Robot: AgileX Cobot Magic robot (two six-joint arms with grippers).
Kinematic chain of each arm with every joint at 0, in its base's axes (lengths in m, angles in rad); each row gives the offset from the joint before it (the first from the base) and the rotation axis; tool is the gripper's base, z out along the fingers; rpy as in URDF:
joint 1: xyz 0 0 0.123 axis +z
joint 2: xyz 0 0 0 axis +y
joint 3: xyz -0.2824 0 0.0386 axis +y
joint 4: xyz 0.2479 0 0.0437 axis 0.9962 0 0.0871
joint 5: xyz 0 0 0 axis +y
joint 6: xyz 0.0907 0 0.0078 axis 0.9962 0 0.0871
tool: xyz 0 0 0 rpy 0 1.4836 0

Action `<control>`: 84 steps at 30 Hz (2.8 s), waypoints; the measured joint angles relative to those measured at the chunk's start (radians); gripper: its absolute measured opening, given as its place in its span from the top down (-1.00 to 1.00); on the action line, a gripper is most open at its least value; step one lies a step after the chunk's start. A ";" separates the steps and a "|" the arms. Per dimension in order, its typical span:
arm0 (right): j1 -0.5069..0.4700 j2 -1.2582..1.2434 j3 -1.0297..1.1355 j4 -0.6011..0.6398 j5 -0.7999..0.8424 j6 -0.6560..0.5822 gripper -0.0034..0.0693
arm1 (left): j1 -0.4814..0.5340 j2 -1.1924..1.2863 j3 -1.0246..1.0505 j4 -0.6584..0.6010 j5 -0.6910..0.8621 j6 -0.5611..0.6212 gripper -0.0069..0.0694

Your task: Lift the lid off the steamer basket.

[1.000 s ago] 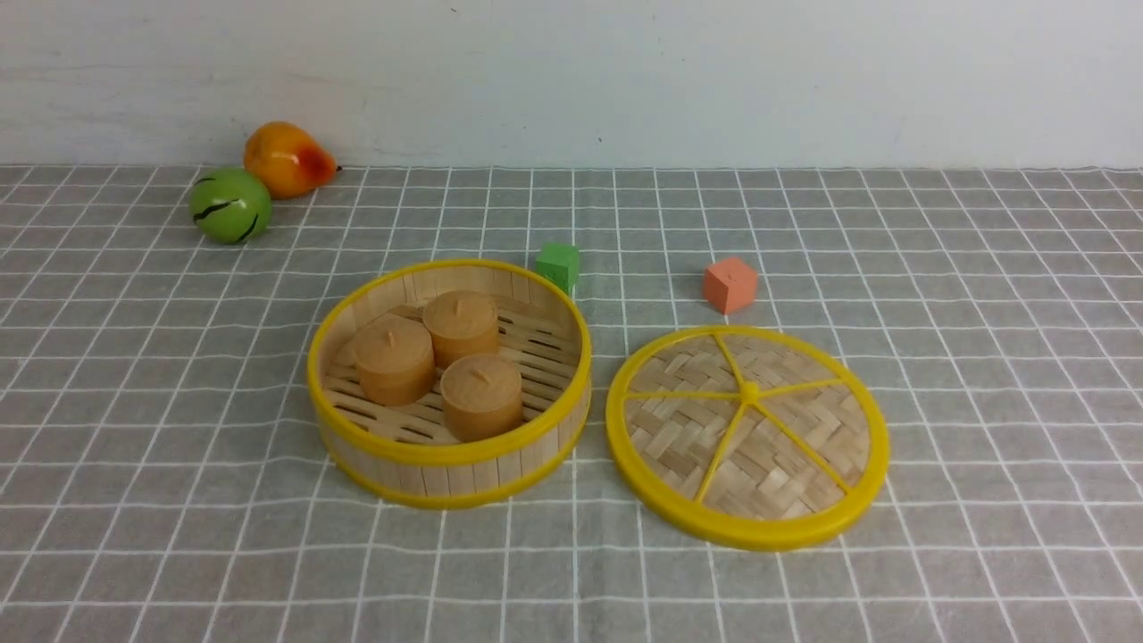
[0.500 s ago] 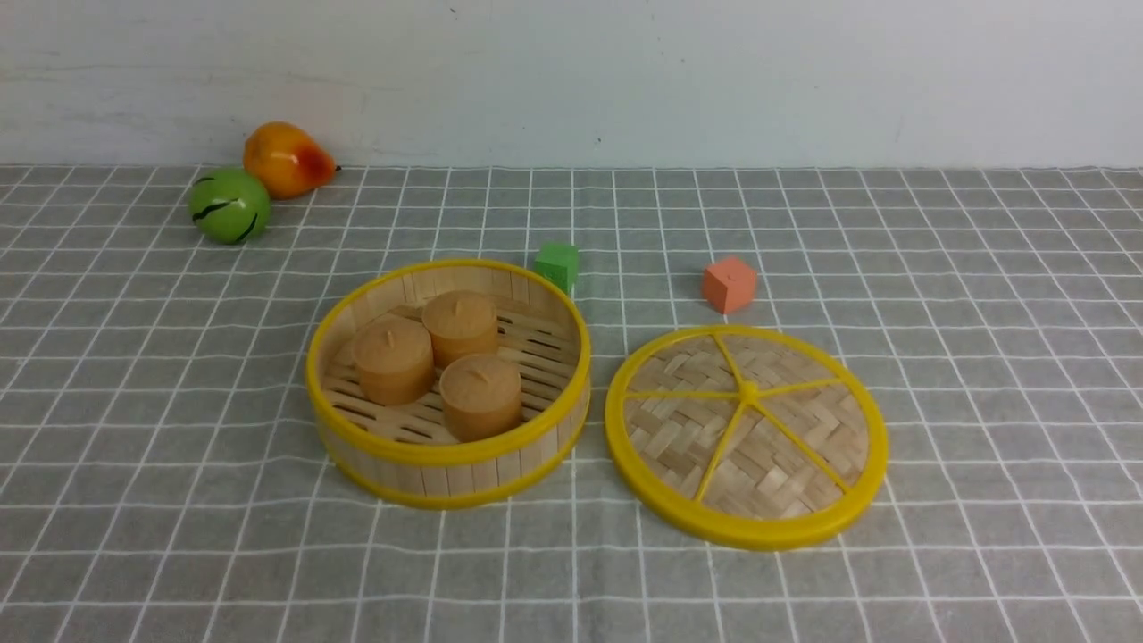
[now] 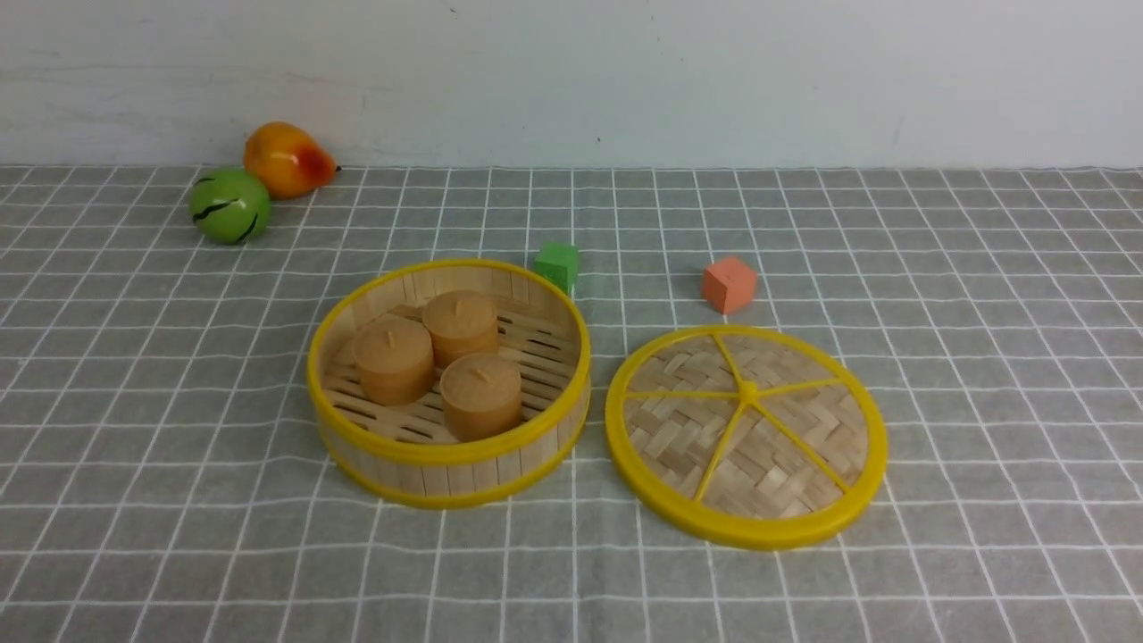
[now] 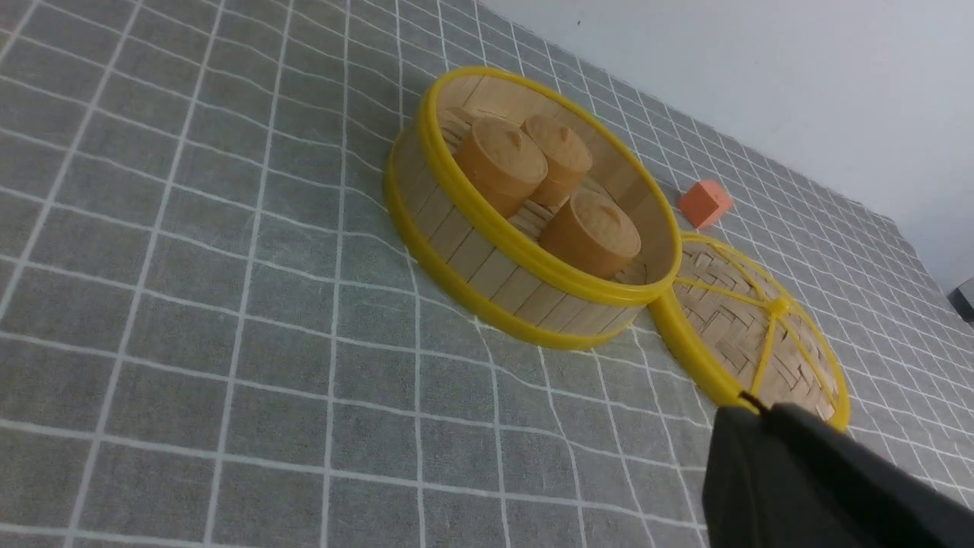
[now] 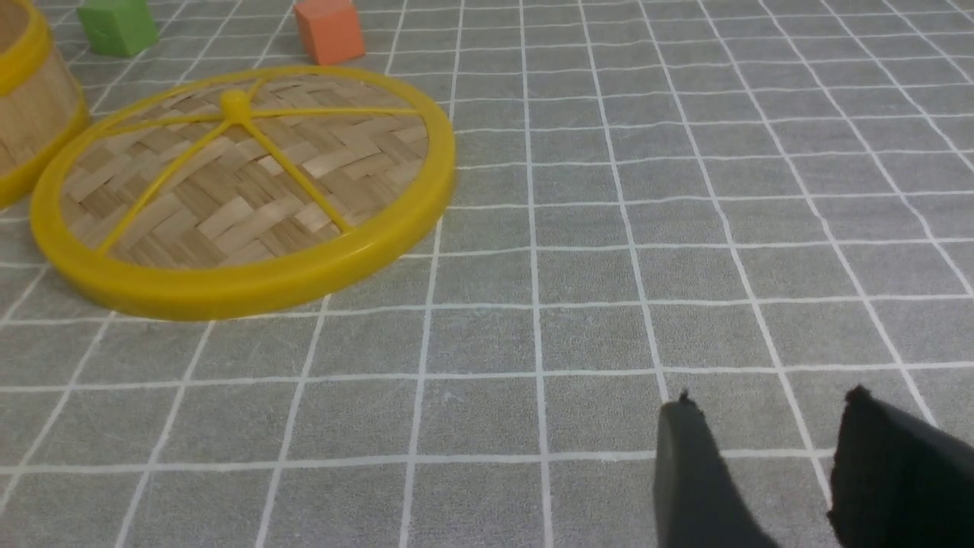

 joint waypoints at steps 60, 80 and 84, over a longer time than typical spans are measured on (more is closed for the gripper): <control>0.000 0.000 0.000 0.000 0.000 0.000 0.24 | 0.484 0.001 0.426 -0.285 -0.403 0.500 0.85; 0.000 0.000 0.000 -0.001 0.000 0.000 0.24 | 0.484 0.001 0.426 -0.312 -0.403 0.617 0.85; 0.000 0.000 0.000 -0.001 0.000 0.000 0.24 | 0.484 0.001 0.426 -0.314 -0.403 0.620 0.85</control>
